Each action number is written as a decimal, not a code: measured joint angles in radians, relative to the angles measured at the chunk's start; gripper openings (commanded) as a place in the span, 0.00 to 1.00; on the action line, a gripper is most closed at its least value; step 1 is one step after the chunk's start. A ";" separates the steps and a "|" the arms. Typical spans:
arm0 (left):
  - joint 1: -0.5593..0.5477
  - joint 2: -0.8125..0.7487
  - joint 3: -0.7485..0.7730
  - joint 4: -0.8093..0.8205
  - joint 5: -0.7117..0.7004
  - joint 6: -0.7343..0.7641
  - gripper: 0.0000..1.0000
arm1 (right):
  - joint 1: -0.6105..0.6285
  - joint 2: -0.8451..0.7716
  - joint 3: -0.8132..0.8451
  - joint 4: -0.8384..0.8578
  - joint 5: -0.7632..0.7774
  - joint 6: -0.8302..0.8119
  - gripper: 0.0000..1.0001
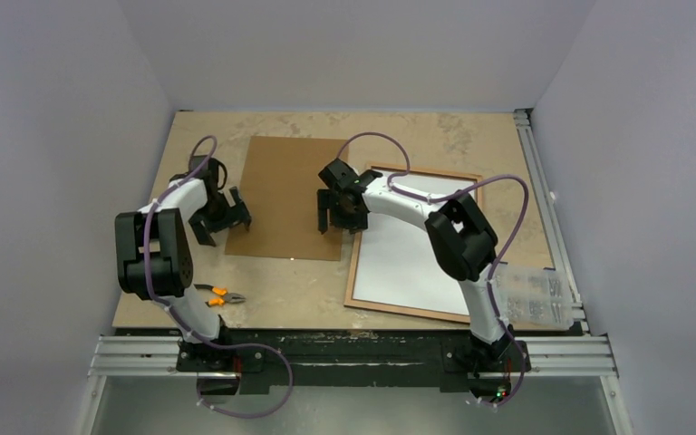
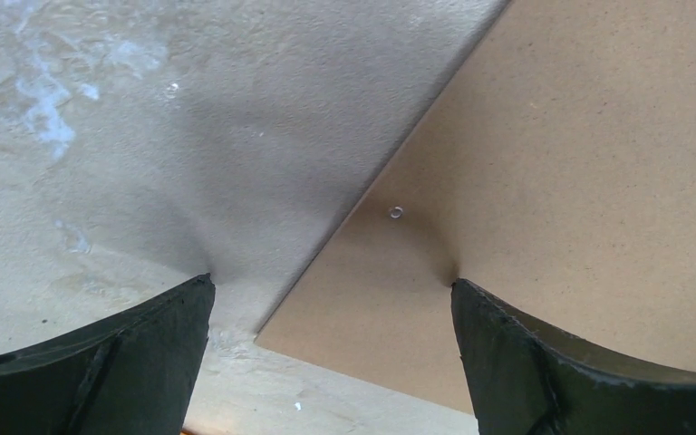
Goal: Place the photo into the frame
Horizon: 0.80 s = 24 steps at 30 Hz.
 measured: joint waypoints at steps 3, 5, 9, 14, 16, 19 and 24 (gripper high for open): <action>0.000 0.008 0.003 0.003 0.031 0.008 0.99 | -0.002 0.000 -0.004 0.016 -0.038 0.002 0.75; 0.000 0.008 0.003 0.004 0.060 0.012 0.98 | -0.008 0.000 -0.012 0.048 -0.084 0.008 0.74; 0.000 0.008 0.003 0.005 0.118 0.016 0.95 | -0.029 -0.022 -0.070 0.154 -0.185 0.042 0.74; 0.008 0.008 0.003 0.005 0.152 0.025 0.92 | -0.059 -0.060 -0.156 0.259 -0.267 0.071 0.74; 0.013 0.008 0.003 0.006 0.166 0.030 0.90 | -0.068 -0.074 -0.187 0.296 -0.293 0.080 0.73; 0.014 0.008 0.002 0.007 0.177 0.037 0.87 | -0.074 -0.090 -0.221 0.335 -0.319 0.089 0.72; 0.018 -0.006 -0.015 0.020 0.194 0.042 0.86 | -0.082 -0.108 -0.233 0.343 -0.341 0.089 0.72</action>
